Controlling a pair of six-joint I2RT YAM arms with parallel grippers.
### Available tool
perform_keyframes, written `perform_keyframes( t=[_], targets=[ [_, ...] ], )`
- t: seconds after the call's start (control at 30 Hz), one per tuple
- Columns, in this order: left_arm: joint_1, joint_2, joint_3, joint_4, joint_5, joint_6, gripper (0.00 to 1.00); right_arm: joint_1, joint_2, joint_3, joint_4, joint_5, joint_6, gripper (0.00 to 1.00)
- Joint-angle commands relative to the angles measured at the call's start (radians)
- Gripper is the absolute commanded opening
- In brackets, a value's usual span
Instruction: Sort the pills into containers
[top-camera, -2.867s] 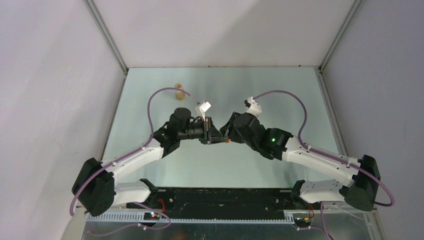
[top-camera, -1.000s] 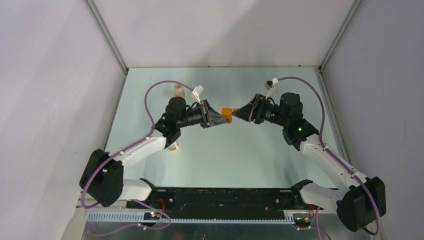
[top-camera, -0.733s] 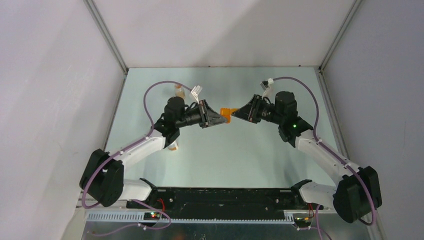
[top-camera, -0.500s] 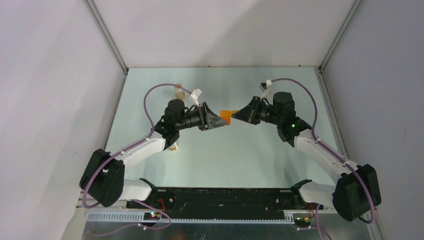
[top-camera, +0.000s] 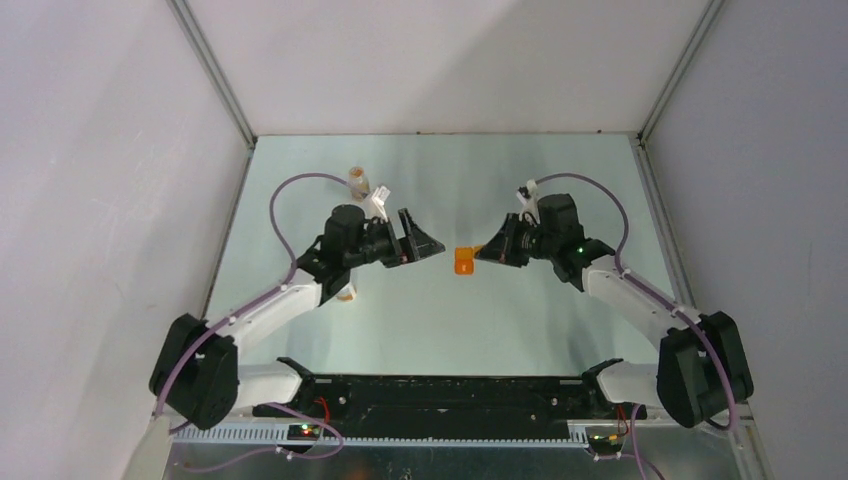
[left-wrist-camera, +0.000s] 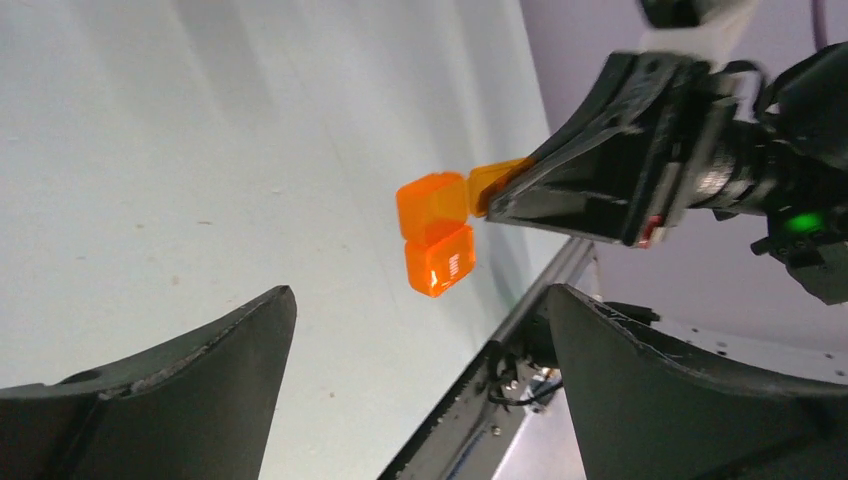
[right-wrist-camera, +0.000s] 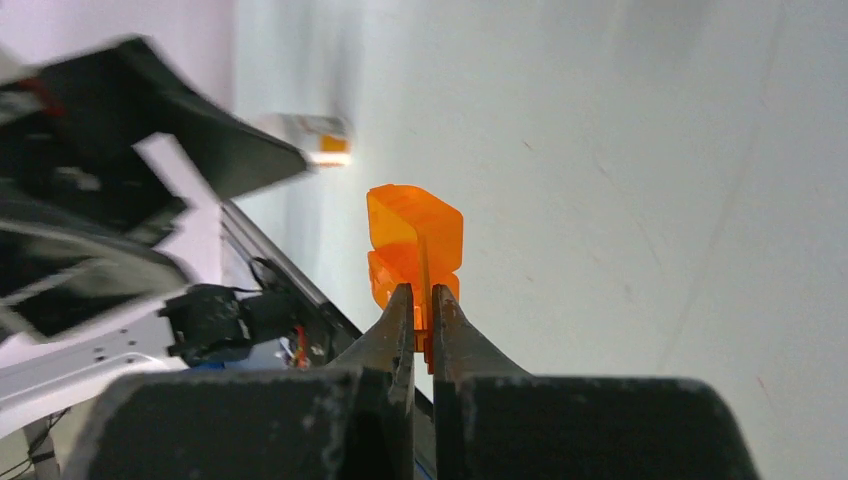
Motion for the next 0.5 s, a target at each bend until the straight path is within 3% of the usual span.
perform_keyframes(
  t=[0.0, 0.17, 0.47],
  targets=[
    [0.007, -0.107, 0.030, -0.171, -0.167, 0.147, 0.99, -0.009, 0.062, -0.059, -0.080, -0.042, -0.101, 0.00],
    [0.008, -0.179, 0.065, -0.298, -0.310, 0.206, 0.99, 0.043, 0.133, -0.088, -0.070, -0.028, -0.138, 0.00],
    [0.009, -0.257, 0.074, -0.366, -0.390, 0.231, 0.99, 0.084, 0.241, -0.094, -0.065, 0.063, -0.155, 0.02]
  ],
)
